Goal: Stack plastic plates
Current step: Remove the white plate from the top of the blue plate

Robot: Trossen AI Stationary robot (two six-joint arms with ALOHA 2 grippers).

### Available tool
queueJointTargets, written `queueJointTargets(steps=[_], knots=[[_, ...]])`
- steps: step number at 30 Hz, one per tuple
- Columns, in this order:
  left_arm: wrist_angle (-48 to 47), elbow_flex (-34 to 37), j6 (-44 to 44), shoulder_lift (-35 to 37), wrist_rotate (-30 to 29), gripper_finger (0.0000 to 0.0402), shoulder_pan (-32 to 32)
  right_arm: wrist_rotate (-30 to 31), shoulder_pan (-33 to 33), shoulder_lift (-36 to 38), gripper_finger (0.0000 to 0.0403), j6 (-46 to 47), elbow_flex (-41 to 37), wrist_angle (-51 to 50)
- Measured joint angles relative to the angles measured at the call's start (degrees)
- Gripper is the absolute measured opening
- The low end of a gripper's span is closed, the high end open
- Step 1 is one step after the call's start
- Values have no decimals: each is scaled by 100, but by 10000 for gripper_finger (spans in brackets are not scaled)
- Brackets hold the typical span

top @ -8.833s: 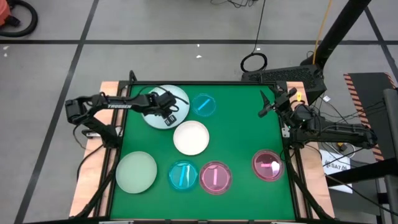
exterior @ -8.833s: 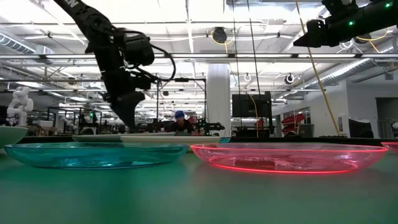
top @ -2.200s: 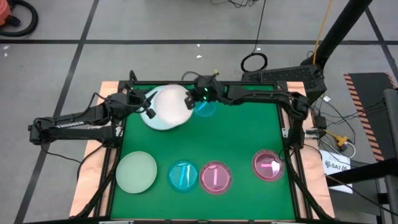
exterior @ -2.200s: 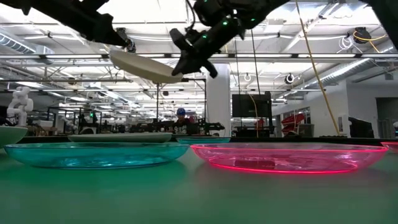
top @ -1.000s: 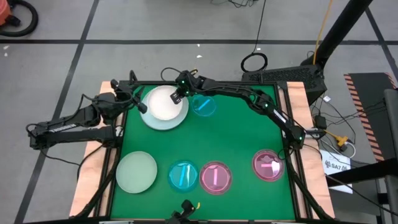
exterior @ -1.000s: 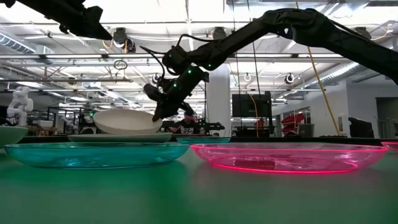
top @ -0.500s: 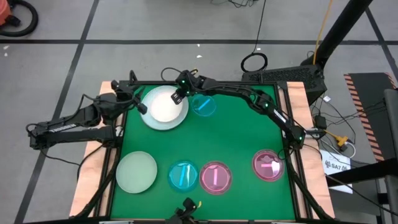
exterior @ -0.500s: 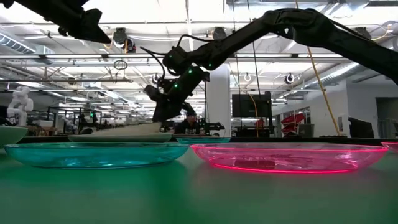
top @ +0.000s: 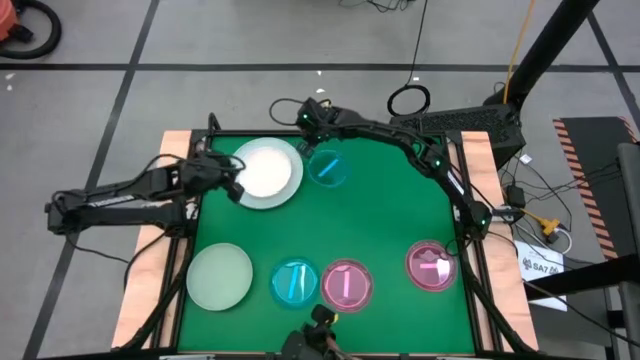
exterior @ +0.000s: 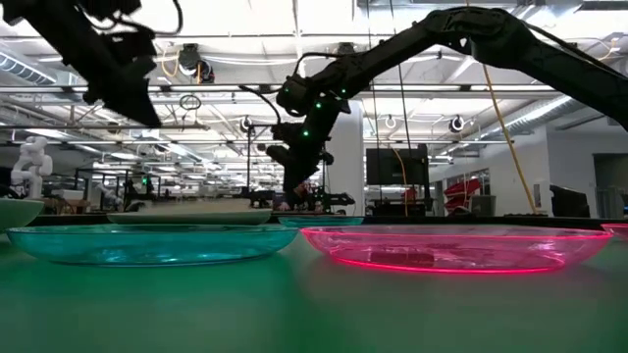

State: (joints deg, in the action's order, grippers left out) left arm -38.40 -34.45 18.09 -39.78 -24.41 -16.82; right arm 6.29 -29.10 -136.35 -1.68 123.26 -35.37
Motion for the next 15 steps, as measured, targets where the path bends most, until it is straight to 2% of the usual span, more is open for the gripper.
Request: queueJointTargets(steps=[2,10,12,15], knots=[[-241,1,200,-207,265,99,32,-206,-16,1,49,-118,0,6],[-489,1,595,-608,504,99,151,-958,-16,2,9,-326,-3,138],[-575,1,770,-611,768,99,149,-1098,-12,2,3,-364,-101,367],[-693,1,1021,-609,847,99,186,-1102,-8,0,3,-372,-334,885]])
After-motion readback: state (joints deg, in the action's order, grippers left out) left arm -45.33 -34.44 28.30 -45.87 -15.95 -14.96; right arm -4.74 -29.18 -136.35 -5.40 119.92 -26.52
